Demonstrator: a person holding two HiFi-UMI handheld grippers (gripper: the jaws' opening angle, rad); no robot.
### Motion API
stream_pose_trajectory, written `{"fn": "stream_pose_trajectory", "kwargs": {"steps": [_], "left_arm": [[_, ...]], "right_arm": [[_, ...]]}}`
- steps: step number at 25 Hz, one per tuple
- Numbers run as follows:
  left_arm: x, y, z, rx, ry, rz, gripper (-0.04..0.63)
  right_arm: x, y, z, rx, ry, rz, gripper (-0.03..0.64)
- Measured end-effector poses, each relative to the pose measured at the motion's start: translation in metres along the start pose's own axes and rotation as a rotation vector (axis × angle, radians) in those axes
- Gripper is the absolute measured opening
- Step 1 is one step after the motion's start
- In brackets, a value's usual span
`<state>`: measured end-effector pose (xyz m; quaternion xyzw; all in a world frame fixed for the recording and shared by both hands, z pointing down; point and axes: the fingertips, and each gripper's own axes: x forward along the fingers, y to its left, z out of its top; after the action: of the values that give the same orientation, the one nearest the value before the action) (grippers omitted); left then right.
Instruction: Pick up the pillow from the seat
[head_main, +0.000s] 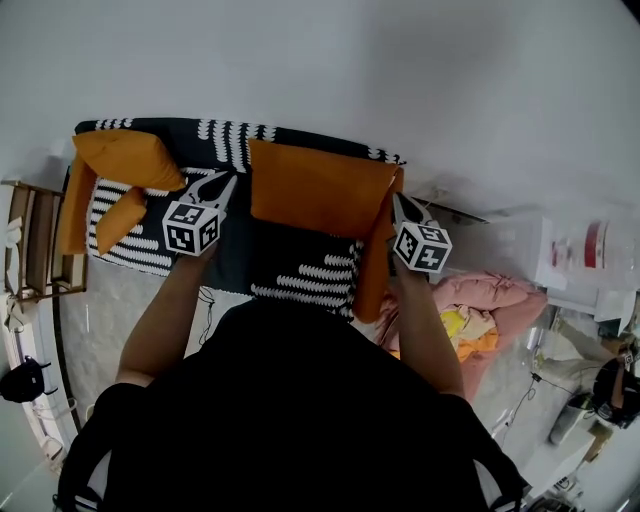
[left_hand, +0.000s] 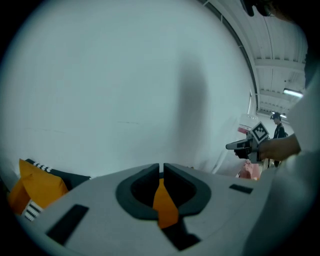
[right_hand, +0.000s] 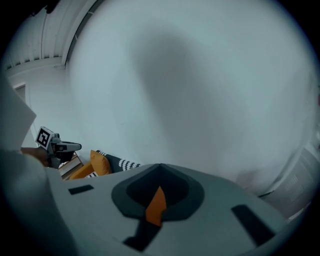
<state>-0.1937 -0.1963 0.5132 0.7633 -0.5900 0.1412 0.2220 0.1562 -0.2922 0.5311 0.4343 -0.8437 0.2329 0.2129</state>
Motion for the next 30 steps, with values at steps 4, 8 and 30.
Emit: {"fn": "stream_pose_trajectory", "kwargs": {"steps": [4,8,30], "left_arm": [[0.011,0.011,-0.002,-0.012,0.011,-0.005,0.034],[0.021,0.021,-0.006,-0.017,0.03,-0.011,0.034],[0.106,0.065,-0.047,-0.107,0.166,-0.03,0.062]], "right_arm": [[0.011,-0.002,-0.002,0.003,0.016,-0.01,0.0],[0.023,-0.005,-0.005,0.007,0.032,-0.023,0.0],[0.098,-0.058,-0.051,0.076,0.163,-0.107,0.002]]}}
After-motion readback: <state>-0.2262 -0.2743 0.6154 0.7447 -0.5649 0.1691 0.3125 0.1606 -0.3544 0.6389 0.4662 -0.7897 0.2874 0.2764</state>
